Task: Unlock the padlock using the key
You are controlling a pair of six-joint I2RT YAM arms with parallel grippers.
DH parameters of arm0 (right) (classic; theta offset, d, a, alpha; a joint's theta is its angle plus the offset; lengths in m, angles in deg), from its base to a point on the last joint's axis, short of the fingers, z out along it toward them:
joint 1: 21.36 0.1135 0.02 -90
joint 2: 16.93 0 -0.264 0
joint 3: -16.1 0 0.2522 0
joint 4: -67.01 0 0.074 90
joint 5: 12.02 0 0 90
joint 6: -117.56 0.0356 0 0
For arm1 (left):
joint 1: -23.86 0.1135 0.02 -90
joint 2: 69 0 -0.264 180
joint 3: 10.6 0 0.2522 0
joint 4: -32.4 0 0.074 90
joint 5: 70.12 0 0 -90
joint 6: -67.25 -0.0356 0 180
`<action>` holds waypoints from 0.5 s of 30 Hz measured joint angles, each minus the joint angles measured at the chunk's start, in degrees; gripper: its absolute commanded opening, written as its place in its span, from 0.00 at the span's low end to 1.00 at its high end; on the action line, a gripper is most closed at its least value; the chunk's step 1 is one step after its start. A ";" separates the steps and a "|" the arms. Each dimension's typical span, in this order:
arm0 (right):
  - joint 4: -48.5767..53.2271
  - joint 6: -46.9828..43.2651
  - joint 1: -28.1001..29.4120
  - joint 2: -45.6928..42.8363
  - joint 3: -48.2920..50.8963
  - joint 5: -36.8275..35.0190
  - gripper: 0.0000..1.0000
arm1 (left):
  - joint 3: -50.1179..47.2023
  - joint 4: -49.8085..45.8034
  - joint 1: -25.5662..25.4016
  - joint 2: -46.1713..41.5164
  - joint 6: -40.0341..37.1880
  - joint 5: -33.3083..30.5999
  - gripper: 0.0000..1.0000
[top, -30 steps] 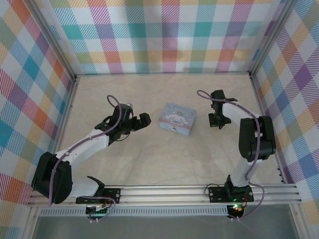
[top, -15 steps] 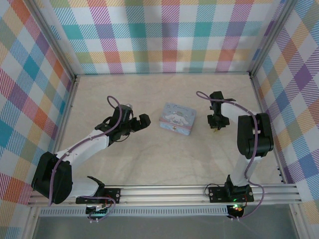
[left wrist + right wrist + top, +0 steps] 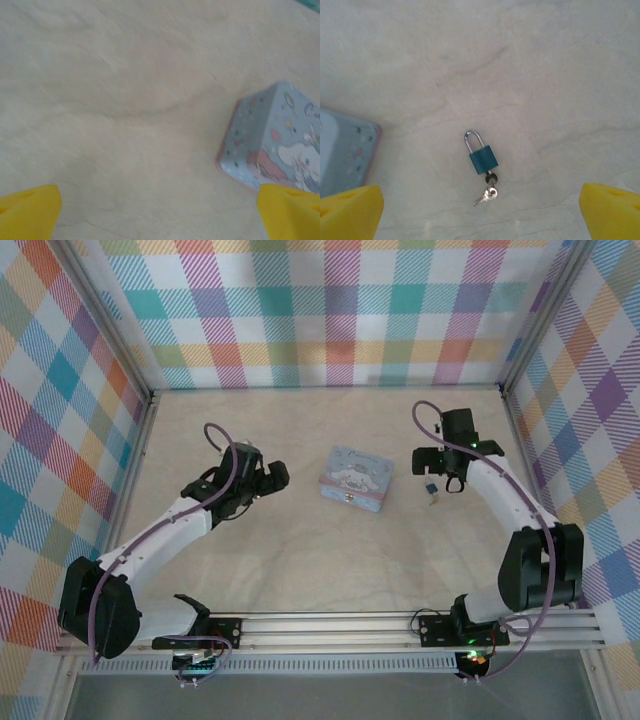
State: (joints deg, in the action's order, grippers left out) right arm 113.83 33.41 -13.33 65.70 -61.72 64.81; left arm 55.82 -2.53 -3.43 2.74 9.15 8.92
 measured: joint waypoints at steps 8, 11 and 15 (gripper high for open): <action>-20.20 4.63 -2.80 -13.00 20.09 -3.96 1.00 | -5.55 8.04 4.42 -5.42 -13.97 -16.35 1.00; -31.06 3.69 -3.26 -15.74 28.85 -6.49 1.00 | -11.82 14.51 10.23 -5.42 -17.33 -17.88 1.00; -42.27 2.43 -3.26 -12.92 35.17 -8.72 1.00 | -16.48 22.05 16.57 0.24 -19.02 -18.32 1.00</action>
State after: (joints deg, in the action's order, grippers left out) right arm 71.56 35.84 -16.58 52.78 -26.55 56.09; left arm 39.34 19.52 13.14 2.98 -9.87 -9.40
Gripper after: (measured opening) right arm 0.996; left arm 0.998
